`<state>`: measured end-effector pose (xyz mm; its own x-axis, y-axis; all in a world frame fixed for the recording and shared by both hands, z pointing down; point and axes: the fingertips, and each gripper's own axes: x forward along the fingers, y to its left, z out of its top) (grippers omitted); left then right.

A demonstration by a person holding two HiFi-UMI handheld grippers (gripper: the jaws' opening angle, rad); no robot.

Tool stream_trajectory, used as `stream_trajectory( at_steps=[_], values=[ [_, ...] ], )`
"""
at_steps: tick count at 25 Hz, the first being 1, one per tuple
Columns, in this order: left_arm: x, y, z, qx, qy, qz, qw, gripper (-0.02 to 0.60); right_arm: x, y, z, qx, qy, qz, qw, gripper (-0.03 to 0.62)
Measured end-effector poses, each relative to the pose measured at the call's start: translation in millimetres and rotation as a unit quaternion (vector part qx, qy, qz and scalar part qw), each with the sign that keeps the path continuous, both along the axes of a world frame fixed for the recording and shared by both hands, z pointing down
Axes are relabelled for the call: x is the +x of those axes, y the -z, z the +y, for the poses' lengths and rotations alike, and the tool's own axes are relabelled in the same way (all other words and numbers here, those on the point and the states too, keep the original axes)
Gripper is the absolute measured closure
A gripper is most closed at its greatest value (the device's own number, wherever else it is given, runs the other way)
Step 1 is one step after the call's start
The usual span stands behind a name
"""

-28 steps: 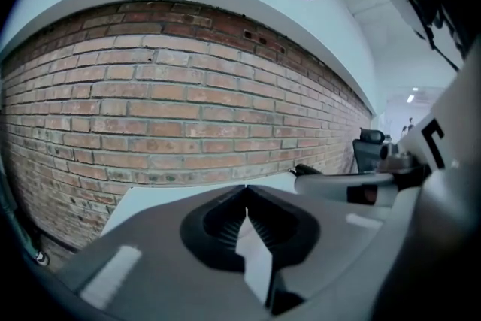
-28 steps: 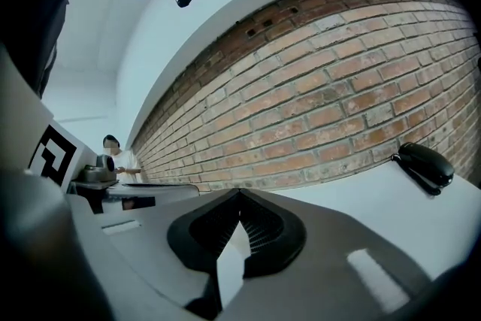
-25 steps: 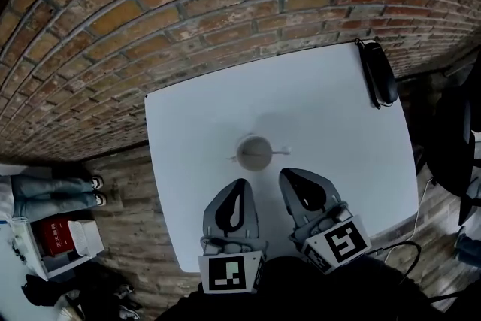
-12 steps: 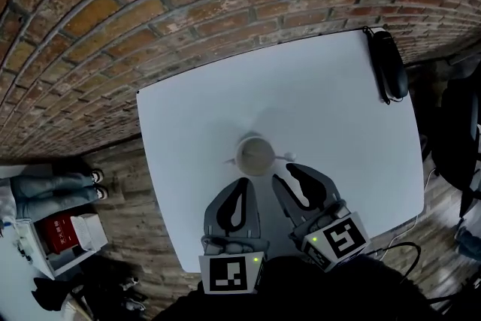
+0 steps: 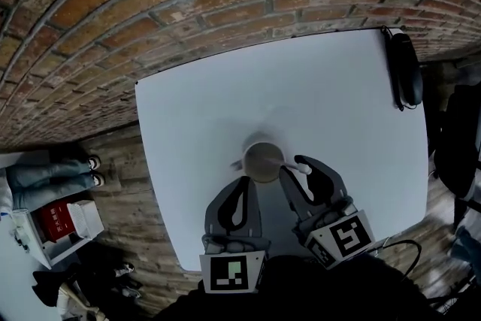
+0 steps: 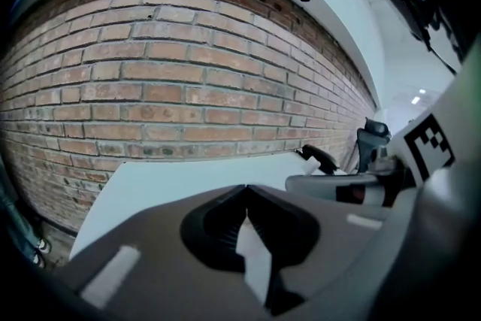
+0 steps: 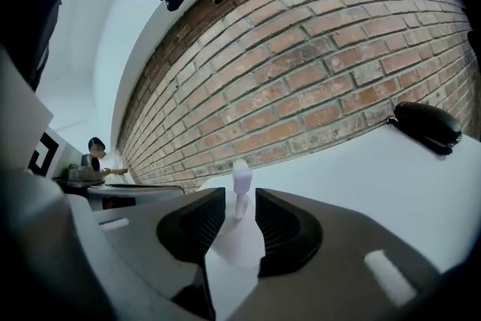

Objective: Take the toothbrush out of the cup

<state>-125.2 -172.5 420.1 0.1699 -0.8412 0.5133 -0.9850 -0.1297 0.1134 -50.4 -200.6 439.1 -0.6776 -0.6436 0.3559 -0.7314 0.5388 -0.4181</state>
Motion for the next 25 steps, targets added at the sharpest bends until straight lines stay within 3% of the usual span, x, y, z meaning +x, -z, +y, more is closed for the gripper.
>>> stream_trajectory(
  at_steps=[6,15,25],
  values=[
    [-4,-8,-4,-0.010,0.006,0.002,0.9999,0.573,-4,-5,-3,-0.003,0.004,0.001,1.000,0.477],
    [-4,-7,-2,-0.010,0.010,0.003,0.9999,0.572,-3,0,-3,0.010,0.000,0.001,1.000,0.559],
    [-8,14,5,0.026,0.015,0.002,0.9996,0.573,-4,30,2,0.054,0.000,0.005,0.999,0.569]
  ],
)
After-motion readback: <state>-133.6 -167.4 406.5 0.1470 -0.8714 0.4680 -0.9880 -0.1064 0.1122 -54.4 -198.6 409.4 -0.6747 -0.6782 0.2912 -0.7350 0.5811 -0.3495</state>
